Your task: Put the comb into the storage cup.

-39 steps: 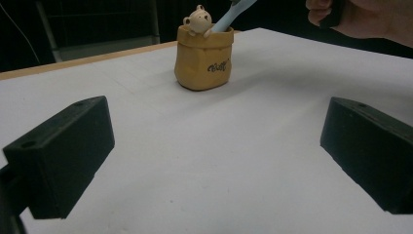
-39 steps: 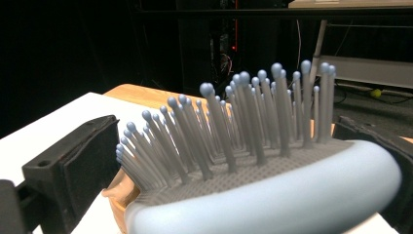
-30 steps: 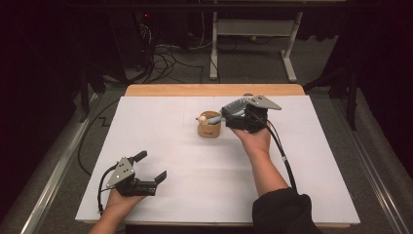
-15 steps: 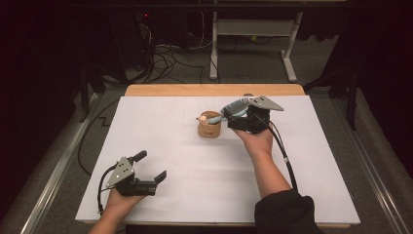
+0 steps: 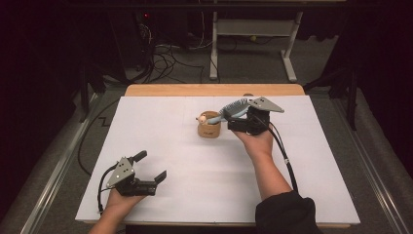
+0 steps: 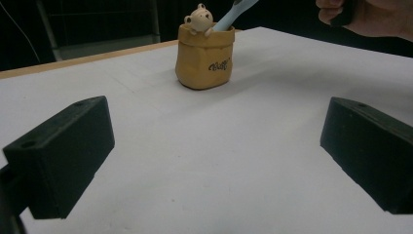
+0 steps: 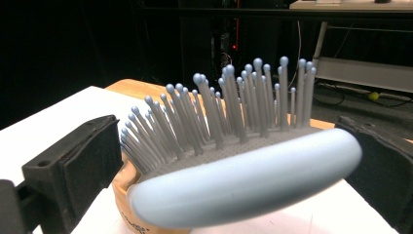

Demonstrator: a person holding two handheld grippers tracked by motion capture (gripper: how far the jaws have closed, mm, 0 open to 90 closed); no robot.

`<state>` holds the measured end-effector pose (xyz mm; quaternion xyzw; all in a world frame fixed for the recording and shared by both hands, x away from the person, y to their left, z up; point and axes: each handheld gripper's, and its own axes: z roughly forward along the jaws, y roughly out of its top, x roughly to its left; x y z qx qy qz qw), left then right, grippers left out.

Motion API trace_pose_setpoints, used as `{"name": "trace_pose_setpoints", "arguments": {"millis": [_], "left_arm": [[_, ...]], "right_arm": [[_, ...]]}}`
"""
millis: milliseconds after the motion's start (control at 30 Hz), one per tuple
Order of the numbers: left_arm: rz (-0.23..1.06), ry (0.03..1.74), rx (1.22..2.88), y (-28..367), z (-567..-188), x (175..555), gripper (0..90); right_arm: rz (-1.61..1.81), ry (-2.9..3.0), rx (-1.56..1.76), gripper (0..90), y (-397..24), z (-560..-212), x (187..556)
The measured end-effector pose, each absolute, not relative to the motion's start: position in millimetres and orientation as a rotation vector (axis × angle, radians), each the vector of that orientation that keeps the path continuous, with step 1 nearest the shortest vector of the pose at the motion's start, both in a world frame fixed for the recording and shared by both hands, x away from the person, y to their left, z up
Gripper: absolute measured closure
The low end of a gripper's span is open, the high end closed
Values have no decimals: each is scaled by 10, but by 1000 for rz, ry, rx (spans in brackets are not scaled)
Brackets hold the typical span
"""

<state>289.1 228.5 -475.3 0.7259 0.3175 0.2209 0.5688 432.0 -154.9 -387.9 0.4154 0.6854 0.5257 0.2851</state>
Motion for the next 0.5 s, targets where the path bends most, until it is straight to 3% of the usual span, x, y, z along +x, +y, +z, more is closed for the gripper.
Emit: {"name": "trace_pose_setpoints", "arguments": {"millis": [500], "left_arm": [[518,748,1709,2278,-4759,2897,0]], "right_arm": [[1402,1826,1098,1,-1647,-3822,4221]]}}
